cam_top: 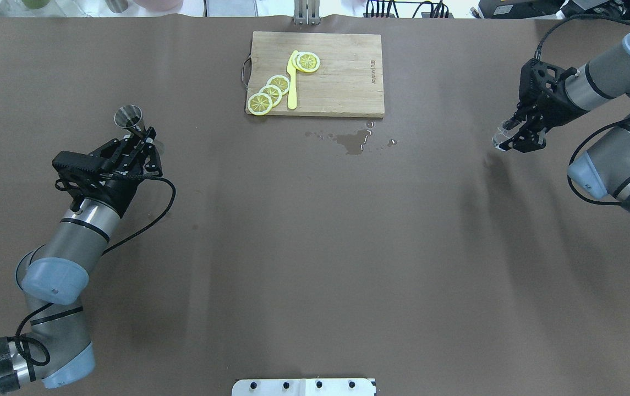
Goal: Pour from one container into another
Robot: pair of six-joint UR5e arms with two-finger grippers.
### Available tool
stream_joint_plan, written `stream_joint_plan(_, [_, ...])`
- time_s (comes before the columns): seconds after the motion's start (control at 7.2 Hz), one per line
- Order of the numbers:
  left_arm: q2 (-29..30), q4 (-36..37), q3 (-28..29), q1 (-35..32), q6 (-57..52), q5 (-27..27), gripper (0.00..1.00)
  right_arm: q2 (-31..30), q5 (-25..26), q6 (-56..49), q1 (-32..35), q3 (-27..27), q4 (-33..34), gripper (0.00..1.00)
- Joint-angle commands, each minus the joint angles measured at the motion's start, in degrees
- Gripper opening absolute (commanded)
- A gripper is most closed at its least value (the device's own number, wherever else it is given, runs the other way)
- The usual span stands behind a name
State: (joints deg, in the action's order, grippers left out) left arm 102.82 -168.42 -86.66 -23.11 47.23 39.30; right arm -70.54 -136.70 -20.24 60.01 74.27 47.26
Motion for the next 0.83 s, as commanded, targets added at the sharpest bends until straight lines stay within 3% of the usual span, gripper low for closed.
stream_joint_plan(0.0, [0.9,0.0,1.9,0.2,0.7,-0.6,0.0,0.1,1.0,3.2,-1.1,-2.7,-6.1,0.0])
stream_joint_plan(0.42, [1.6,0.3,2.4,0.3,0.6,-0.6,0.0,-0.9,1.0,5.4,-1.1,0.1,-6.8,0.0])
stream_joint_plan(0.69, [1.6,1.3,1.8,0.2,0.5,-0.6,0.0,-4.5,1.4,5.9,-3.4,5.9,-6.9,0.0])
